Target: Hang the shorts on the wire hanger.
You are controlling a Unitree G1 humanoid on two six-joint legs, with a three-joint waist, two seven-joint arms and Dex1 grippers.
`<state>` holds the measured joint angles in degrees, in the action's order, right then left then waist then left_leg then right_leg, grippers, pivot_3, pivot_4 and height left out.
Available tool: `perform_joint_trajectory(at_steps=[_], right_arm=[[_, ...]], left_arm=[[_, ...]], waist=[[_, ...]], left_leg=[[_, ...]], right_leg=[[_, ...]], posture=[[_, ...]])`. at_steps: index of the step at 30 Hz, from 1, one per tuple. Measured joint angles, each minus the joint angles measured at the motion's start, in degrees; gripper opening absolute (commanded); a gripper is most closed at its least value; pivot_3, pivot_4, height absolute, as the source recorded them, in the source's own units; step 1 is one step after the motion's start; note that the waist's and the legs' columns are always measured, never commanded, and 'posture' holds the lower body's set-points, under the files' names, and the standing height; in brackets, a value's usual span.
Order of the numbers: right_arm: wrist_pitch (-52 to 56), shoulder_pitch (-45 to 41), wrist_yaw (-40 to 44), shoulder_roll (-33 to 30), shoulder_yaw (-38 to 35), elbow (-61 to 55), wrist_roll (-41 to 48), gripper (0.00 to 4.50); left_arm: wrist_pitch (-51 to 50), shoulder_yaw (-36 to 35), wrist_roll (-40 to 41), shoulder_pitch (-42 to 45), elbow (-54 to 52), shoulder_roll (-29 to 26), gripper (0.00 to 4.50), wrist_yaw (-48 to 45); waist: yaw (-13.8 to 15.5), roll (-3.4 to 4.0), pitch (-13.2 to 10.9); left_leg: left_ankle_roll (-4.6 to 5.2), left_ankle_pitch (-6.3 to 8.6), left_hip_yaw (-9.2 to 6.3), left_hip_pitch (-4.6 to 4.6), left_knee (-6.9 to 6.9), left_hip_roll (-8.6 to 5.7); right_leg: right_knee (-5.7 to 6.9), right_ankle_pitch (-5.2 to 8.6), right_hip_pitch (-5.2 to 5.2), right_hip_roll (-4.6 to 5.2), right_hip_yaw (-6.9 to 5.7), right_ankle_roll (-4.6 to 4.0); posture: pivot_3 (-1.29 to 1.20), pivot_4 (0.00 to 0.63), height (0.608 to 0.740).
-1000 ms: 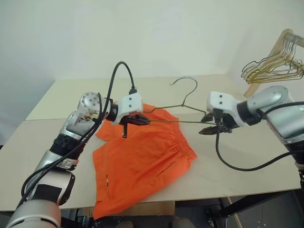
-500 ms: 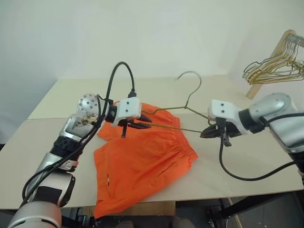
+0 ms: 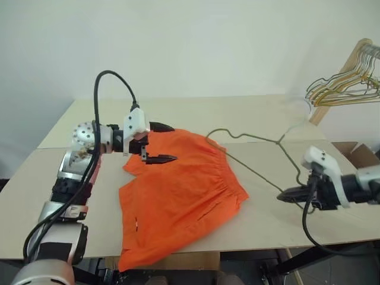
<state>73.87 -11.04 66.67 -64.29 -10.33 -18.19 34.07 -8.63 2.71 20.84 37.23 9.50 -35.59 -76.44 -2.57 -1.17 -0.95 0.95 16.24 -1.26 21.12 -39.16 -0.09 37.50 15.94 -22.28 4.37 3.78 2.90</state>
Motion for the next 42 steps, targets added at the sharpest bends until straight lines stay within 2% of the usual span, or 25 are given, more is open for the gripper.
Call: perform_joint_trajectory(at_steps=[6, 10, 15, 30, 37, 42], right_arm=[[10.96, -4.51, -8.00, 5.23, 1.81, 11.39, 0.93, 0.00], [14.65, -6.30, -8.55, 5.01, 7.09, 15.96, 1.99, 0.00], [16.67, -6.33, -8.12, 5.00, 8.87, 16.47, 4.45, 0.00], [13.15, -7.16, -4.23, 2.37, 14.10, 16.86, 7.75, 0.00], [9.96, -13.54, -6.95, 9.97, 17.89, 28.11, 4.18, 0.00], [8.04, -13.73, -6.64, 11.91, 18.98, 29.84, 3.23, 0.00]], left_arm=[[-5.32, -1.71, 6.85, -1.99, -8.16, -2.24, 4.49, -3.34], [-7.93, -1.67, 7.64, -3.58, -10.77, -3.84, 4.49, -3.02], [-8.96, -1.67, 7.64, -6.59, -13.49, -4.56, 4.49, -1.75], [-9.28, -2.74, 7.98, -9.42, -17.69, -7.09, 4.49, 1.08], [-9.26, -2.88, 8.35, -10.50, -18.70, -7.67, 4.49, 1.61], [-9.15, -2.89, 8.34, -10.50, -18.72, -8.95, 4.49, 1.43]], waist=[[0.09, 0.07, 0.04], [0.15, 0.09, 0.05], [0.28, 0.08, 0.05], [1.92, 0.08, 0.05], [2.25, 0.04, 0.05], [3.00, 0.04, 0.05]], left_leg=[[0.00, 0.00, 0.01, -0.03, 0.02, -0.07], [0.00, 0.00, 0.00, -0.02, 0.05, -0.07], [0.00, 0.00, 0.00, -0.01, 0.04, -0.08], [0.00, 0.00, 0.00, -0.02, 0.05, -0.08], [0.00, 0.00, 0.00, -0.03, 0.07, -0.09], [0.00, 0.00, 0.00, 0.00, 0.06, -0.11]], right_leg=[[-0.01, 0.00, 0.00, -0.04, -0.01, 0.00], [-0.04, 0.00, 0.00, -0.06, -0.02, 0.00], [-0.10, 0.00, 0.03, -0.03, -0.02, 0.00], [-0.18, 0.00, 0.06, -0.06, -0.06, 0.00], [-0.22, 0.00, 0.08, -0.07, -0.08, -0.01], [-0.24, -0.01, 0.05, -0.04, -0.09, -0.01]], posture=[[-0.05, 0.000, 0.740], [-0.04, 0.000, 0.740], [-0.02, 0.000, 0.740], [0.05, 0.000, 0.740], [0.06, 0.000, 0.740], [0.07, 0.000, 0.740]])
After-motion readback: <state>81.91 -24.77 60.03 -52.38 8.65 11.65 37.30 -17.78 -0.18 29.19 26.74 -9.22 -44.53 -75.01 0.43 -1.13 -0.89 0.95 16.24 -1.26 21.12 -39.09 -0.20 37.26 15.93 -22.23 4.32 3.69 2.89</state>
